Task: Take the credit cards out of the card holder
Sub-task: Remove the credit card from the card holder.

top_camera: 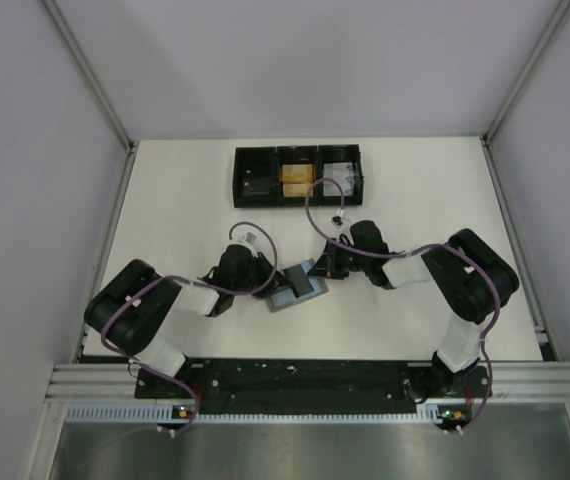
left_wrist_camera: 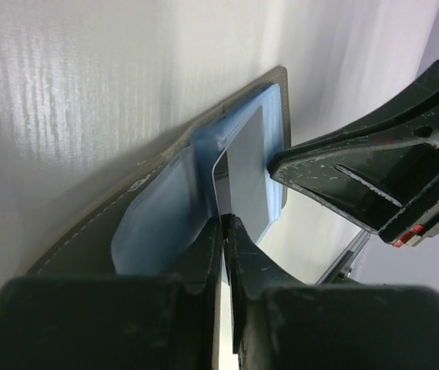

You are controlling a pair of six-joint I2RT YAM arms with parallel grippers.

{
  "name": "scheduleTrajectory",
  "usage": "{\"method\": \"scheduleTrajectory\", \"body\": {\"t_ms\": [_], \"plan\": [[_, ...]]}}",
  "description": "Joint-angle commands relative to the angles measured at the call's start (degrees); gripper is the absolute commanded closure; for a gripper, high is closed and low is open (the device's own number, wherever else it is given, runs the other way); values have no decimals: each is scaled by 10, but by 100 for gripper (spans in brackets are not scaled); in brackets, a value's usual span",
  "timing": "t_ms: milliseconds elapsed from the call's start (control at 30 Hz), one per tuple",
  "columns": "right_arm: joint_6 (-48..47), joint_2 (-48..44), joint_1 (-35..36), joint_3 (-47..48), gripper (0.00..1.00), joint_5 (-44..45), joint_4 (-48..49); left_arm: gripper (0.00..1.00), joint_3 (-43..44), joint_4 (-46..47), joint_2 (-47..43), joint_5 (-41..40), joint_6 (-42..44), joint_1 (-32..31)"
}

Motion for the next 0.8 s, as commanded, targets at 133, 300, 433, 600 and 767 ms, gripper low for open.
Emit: {"method": "scheduleTrajectory", "body": {"t_ms": [133,300,433,600,767], "plan": [[-18,19,3,9,100,30,-47,100,-27,35,-31,-9,0,-1],[-25,20,-1,14,100,44,-74,100,-41,-4,-66,-15,11,8],[-27,22,-3,17,100,49,-85,100,-58,-23,-87,-12,13,16],[-32,19,-3,17,100,49,-85,100,-81,-53,-130,-6,19,27],[-47,-6,-3,12,100,56,-80,100,-86,-159,-227,-33,53,31]]}}
